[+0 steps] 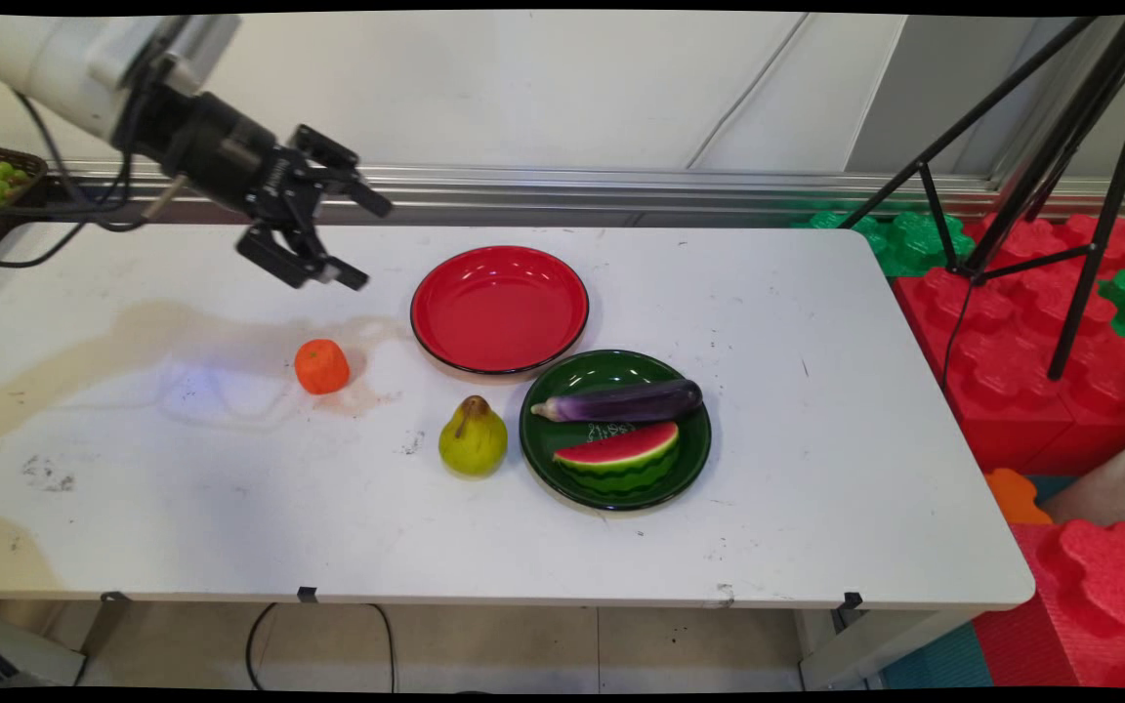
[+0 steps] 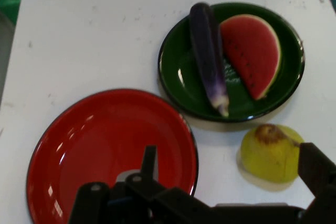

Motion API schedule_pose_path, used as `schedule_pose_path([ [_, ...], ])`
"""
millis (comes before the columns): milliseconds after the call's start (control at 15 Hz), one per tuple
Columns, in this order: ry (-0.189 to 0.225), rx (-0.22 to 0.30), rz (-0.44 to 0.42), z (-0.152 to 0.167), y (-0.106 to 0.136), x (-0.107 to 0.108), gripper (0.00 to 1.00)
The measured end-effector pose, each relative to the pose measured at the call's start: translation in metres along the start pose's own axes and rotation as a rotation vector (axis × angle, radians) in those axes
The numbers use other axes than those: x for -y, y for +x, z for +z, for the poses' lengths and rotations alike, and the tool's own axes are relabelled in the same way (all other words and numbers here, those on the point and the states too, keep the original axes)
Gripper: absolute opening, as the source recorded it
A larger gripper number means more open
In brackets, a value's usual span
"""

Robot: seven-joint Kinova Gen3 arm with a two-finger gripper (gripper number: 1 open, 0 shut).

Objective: Pick up the eggplant from the green plate

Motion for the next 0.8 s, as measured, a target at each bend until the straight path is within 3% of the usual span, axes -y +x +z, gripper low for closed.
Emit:
schedule_pose_path([
  [800, -0.119, 0.0, 0.105, 0.117, 0.046, -0.006, 1.0],
])
